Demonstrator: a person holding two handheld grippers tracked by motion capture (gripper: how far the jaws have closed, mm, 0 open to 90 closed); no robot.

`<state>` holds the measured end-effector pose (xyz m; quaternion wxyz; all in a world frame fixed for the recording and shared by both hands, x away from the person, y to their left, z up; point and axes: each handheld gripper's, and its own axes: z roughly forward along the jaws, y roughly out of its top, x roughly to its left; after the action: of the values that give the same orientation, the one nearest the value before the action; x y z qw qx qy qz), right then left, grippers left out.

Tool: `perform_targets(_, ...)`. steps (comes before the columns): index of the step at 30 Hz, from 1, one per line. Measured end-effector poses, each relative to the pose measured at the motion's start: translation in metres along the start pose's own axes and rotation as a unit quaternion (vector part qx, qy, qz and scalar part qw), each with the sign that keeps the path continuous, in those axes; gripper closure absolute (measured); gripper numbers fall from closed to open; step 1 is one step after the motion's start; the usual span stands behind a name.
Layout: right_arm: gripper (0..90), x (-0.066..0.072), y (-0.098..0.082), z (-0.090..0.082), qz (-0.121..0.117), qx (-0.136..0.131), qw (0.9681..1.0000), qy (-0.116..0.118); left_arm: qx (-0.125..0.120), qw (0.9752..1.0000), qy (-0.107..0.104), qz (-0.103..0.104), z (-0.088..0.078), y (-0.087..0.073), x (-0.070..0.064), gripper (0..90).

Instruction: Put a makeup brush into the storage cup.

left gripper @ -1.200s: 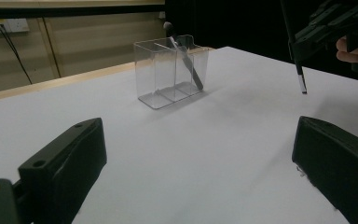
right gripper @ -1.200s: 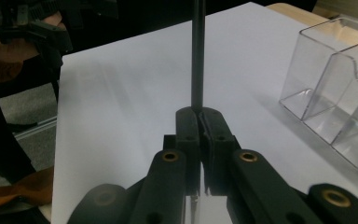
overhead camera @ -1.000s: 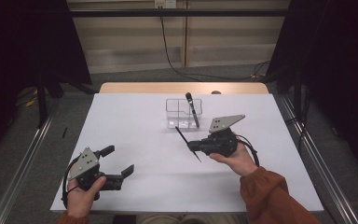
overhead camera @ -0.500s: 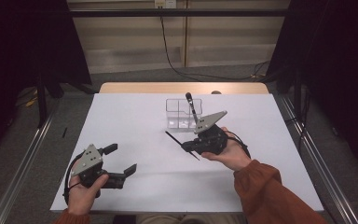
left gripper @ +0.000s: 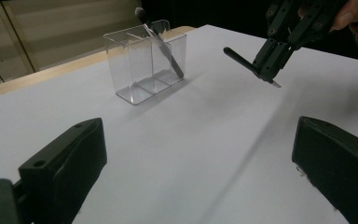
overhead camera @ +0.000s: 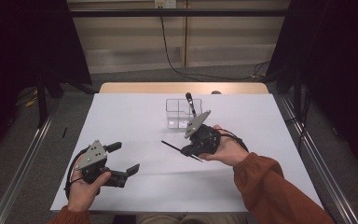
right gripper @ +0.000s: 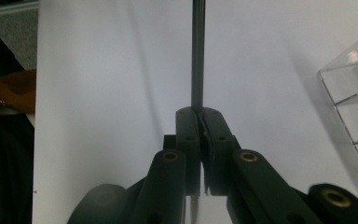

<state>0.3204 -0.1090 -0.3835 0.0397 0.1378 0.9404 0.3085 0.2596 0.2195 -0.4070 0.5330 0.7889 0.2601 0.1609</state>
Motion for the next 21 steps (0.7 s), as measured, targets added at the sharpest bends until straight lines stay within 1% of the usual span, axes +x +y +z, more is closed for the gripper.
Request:
perform_targets(1, 86.6, 0.0, 0.001, 0.001, -0.004, 0.007, 1.0, 0.002, 0.001, 1.0, -0.002, 0.001, 0.001, 0.001, 0.0, 3.1)
perform_targets(4, 86.6, -0.001, 0.002, 0.003, -0.012, 0.028, 0.9995, 0.009, 0.014, 0.9998, -0.009, 0.008, 0.003, 0.004, 0.001, 3.1)
perform_targets(8, 86.6, -0.001, 0.003, 0.005, -0.014, 0.048, 0.9985, 0.019, 0.026, 0.9995, -0.017, 0.012, 0.006, 0.008, 0.0, 3.1)
perform_targets(10, 86.6, -0.001, 0.003, 0.006, -0.017, 0.065, 0.9975, 0.023, 0.033, 0.999, -0.025, 0.015, 0.009, 0.011, -0.002, 3.1)
perform_targets(11, 86.6, -0.001, 0.003, 0.006, -0.017, 0.074, 0.9967, 0.03, 0.04, 0.9986, -0.026, 0.02, 0.01, 0.012, -0.002, 3.1)
perform_targets(12, 86.6, -0.001, 0.003, 0.007, -0.023, 0.081, 0.9959, 0.032, 0.042, 0.9985, -0.03, 0.019, 0.012, 0.013, -0.003, 3.1)
perform_targets(15, 86.6, 0.0, 0.003, 0.008, -0.03, 0.102, 0.9936, 0.039, 0.052, 0.9976, -0.038, 0.026, 0.017, 0.016, -0.004, 3.1)
perform_targets(16, 86.6, 0.0, 0.003, 0.008, -0.03, 0.107, 0.993, 0.041, 0.056, 0.9972, -0.042, 0.026, 0.019, 0.017, -0.004, 3.1)
perform_targets(17, 86.6, 0.0, 0.003, 0.008, -0.032, 0.112, 0.9922, 0.045, 0.062, 0.9967, -0.045, 0.028, 0.02, 0.018, -0.004, 3.1)
perform_targets(18, 86.6, 0.0, 0.003, 0.008, -0.036, 0.118, 0.9913, 0.045, 0.069, 0.9961, -0.049, 0.026, 0.021, 0.019, -0.005, 3.1)
perform_targets(19, 86.6, 0.0, 0.004, 0.009, -0.034, 0.126, 0.9903, 0.047, 0.081, 0.9948, -0.056, 0.029, 0.022, 0.021, -0.005, 3.1)
perform_targets(20, 86.6, 0.0, 0.003, 0.009, -0.039, 0.131, 0.9893, 0.05, 0.085, 0.9941, -0.058, 0.033, 0.023, 0.022, -0.006, 3.3)
perform_targets(21, 86.6, 0.001, 0.003, 0.009, -0.037, 0.14, 0.988, 0.052, 0.087, 0.994, -0.056, 0.033, 0.023, 0.023, -0.007, 3.5)
